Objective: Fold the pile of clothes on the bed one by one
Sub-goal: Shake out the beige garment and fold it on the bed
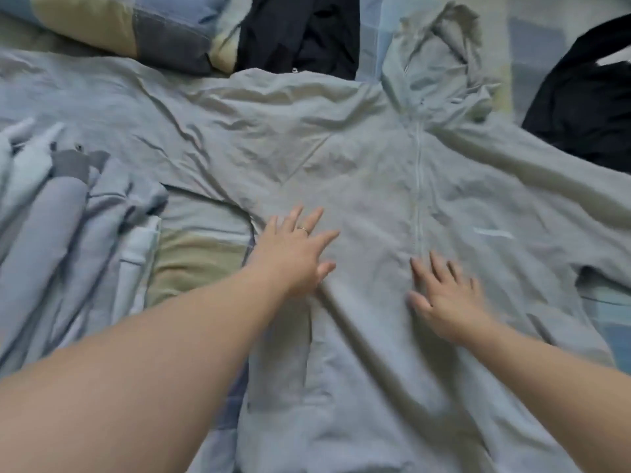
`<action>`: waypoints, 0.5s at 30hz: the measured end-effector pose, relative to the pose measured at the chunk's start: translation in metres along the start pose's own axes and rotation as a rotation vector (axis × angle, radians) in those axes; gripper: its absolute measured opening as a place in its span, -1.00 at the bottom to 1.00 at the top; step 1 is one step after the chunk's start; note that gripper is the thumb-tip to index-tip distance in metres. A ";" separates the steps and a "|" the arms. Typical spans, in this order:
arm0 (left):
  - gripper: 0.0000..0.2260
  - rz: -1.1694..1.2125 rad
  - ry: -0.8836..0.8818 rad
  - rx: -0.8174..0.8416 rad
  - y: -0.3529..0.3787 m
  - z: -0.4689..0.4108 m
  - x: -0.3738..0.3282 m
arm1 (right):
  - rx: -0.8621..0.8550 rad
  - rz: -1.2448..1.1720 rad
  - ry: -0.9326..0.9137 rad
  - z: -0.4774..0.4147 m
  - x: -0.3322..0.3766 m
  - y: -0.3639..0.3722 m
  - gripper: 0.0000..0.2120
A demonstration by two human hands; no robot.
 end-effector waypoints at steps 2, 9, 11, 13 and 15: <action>-0.41 0.021 -0.033 0.116 0.035 0.036 -0.035 | 0.034 -0.017 0.012 0.044 -0.026 0.028 -0.27; -0.17 -0.018 -0.129 0.077 0.088 0.145 -0.085 | 0.093 -0.092 -0.071 0.146 -0.045 0.068 -0.18; -0.20 -0.001 0.009 0.021 0.091 0.161 -0.094 | 0.019 -0.164 -0.065 0.153 -0.043 0.061 -0.17; -0.24 -0.045 0.134 0.031 0.094 0.177 -0.098 | -0.004 -0.199 -0.098 0.163 -0.035 0.060 -0.16; -0.25 -0.104 0.196 0.090 0.097 0.191 -0.096 | 0.052 -0.181 -0.142 0.180 -0.022 0.065 -0.12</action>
Point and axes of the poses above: each hand's wrist, its own z-axis away from the middle knuckle, its own y-axis out of the palm, x = y × z, the point moved 2 cm from there along -z, towards the middle knuckle, and after that the axes turned 15 degrees about -x, right-handed, at the moved point
